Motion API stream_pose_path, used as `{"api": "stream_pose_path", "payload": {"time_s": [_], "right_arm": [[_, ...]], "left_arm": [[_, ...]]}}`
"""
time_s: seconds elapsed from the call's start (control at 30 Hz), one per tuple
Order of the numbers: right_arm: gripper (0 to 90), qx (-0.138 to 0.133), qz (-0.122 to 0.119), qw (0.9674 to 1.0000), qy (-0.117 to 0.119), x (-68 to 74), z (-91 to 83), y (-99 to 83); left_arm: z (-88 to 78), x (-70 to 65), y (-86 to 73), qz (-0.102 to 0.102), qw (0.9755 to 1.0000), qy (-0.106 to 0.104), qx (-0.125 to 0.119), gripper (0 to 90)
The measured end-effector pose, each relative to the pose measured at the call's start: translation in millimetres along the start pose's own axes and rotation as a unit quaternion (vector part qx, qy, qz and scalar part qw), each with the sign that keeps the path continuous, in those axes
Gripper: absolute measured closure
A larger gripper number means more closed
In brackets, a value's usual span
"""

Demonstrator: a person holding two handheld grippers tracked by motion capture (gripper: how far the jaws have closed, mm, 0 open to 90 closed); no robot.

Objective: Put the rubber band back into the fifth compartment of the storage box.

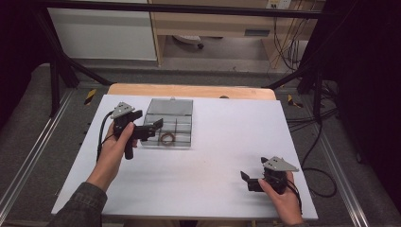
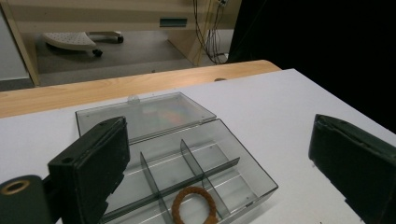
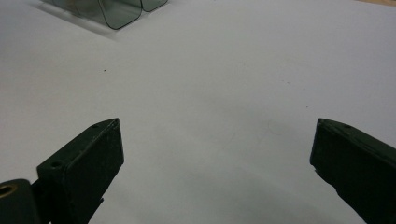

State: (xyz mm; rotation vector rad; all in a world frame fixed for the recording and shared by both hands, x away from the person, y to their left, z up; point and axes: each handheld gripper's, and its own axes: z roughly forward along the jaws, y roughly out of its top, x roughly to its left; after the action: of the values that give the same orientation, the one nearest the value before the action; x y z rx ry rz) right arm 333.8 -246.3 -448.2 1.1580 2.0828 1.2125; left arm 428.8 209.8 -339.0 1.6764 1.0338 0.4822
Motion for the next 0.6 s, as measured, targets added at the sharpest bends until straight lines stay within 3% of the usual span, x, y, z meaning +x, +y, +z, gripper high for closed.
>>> {"api": "stream_pose_path", "payload": {"time_s": [0.17,0.6], "right_arm": [[3.2,-0.002,0.001,1.0,0.001,-0.6,-0.4,0.0],[3.6,-0.001,0.002,1.0,-0.001,-1.2,-0.8,-0.3]], "left_arm": [[-11.1,5.6,3.7,-0.009,0.9999,0.003,-0.007,5.6],[-42.7,10.8,-1.5,-0.002,1.0,0.002,-0.004,5.6]]}}
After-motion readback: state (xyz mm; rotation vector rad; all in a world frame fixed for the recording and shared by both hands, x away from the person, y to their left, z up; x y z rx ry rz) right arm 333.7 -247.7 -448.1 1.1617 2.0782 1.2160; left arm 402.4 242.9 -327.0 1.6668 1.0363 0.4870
